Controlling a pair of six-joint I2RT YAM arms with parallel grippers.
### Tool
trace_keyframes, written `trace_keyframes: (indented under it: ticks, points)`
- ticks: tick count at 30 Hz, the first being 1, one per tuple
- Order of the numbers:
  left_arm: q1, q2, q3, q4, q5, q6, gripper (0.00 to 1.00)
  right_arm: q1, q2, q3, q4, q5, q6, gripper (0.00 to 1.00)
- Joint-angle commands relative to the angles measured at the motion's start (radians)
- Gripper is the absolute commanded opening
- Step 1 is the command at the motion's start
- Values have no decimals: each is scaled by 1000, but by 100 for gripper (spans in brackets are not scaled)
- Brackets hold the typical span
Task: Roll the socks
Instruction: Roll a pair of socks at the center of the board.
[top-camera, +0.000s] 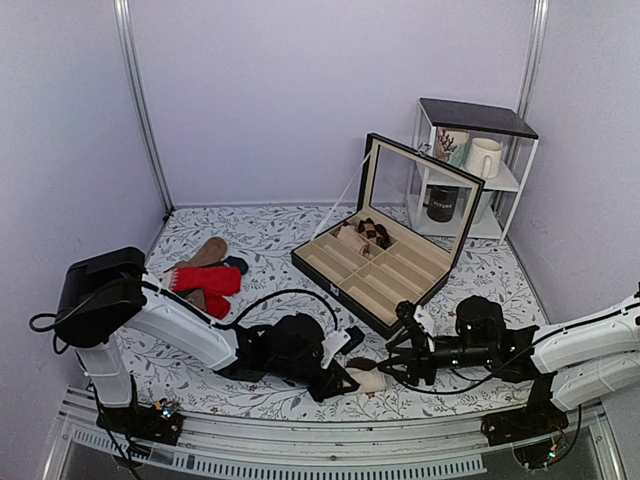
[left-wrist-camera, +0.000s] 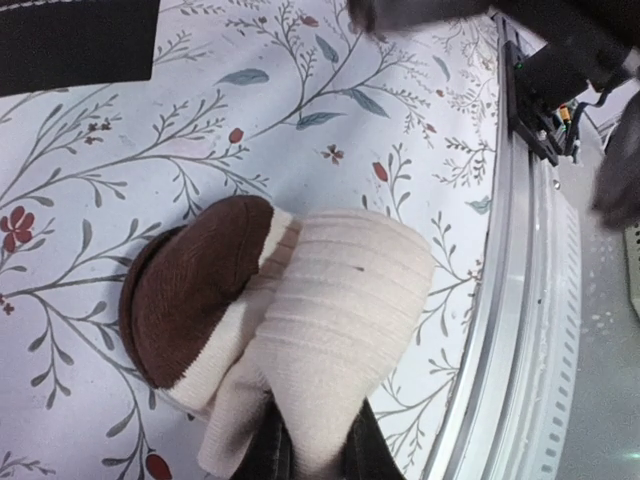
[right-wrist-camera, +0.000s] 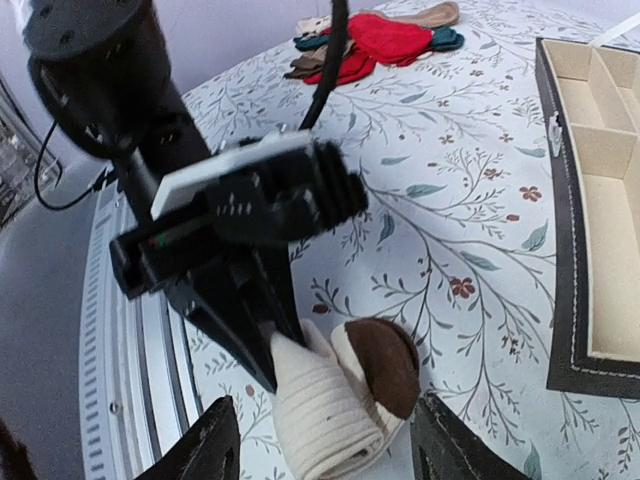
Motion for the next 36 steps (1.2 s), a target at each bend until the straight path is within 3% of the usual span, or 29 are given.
trace_keyframes:
  ticks: [1, 8, 14, 26, 29, 36]
  points:
    - [9, 132, -105, -414, 9, -33, 0, 0, 30, -60, 145, -87, -146, 60]
    - [12, 143, -95, -422, 15, -19, 0, 0, 150, -78, 305, -93, -247, 60]
    - [14, 136, -100, -426, 12, -13, 0, 2, 282, -60, 362, -160, -281, 60]
    - [18, 133, -114, -413, 13, -8, 0, 13, 423, -48, 413, -146, -269, 59]
    - [18, 132, -116, -408, 14, -9, 0, 35, 436, -48, 408, -150, -252, 55]
    - [20, 133, -112, -413, 3, -4, 0, 60, 441, -39, 373, -155, -201, 28]
